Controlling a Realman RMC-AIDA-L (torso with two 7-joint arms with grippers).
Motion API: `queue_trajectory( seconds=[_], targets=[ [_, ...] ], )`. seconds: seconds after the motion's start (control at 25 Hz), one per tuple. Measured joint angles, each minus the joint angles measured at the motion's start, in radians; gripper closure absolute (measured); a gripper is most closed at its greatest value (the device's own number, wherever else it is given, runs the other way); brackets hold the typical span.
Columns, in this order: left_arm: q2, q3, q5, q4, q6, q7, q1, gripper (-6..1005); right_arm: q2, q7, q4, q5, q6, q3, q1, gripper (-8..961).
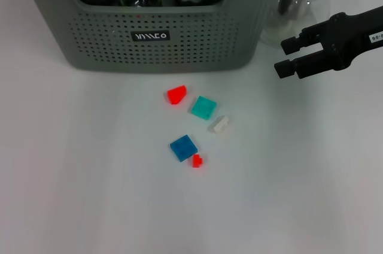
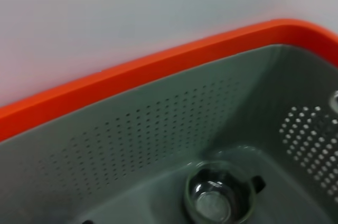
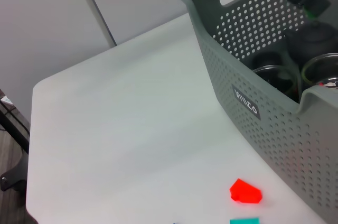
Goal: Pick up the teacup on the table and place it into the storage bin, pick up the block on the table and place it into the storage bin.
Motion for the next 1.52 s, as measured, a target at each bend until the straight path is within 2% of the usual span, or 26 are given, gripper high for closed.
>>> queue_trajectory(
  seconds=[0.36,0.52,0.56,0.68,0.84,0.96,1.04,1.2,1.32,1.52],
  targets=[
    [-0.012,-0.004,0.005,-0.003,-0.021,0.000,0.006,542,0.000,0.000,0.000,0.000,0.001,0.000,-0.001,266],
    [-0.013,-0.011,-0.030,0.025,-0.018,0.016,0.021,348,-0.001,-0.006,0.000,0.000,0.001,0.000,-0.006,266],
    [-0.013,-0.013,-0.059,0.055,-0.008,0.030,0.036,300,-0.001,-0.008,0.000,0.000,0.000,0.001,-0.008,266],
    [-0.019,-0.040,-0.217,0.202,0.057,0.106,0.112,291,-0.002,-0.011,0.000,0.000,-0.002,0.002,-0.011,266],
    [-0.024,-0.129,-0.526,0.360,0.241,0.256,0.223,282,-0.005,-0.017,0.000,0.000,-0.004,0.004,-0.015,266],
    [-0.020,-0.194,-0.694,0.376,0.438,0.376,0.261,283,-0.006,-0.024,0.000,0.000,-0.004,0.011,-0.017,266],
    [-0.021,-0.223,-0.744,0.367,0.584,0.450,0.273,283,-0.006,-0.024,0.000,0.000,-0.003,0.012,-0.018,266],
    [-0.039,-0.191,-0.730,0.368,0.772,0.543,0.313,284,-0.007,-0.025,0.004,0.000,0.000,0.012,-0.018,266],
    [-0.052,-0.144,-0.661,0.377,0.793,0.575,0.343,285,-0.007,-0.025,0.008,0.000,0.003,0.012,-0.021,266],
    [-0.092,-0.037,-0.387,0.355,0.719,0.622,0.369,286,0.002,-0.021,0.010,-0.004,0.011,0.012,-0.026,266]
  ],
)
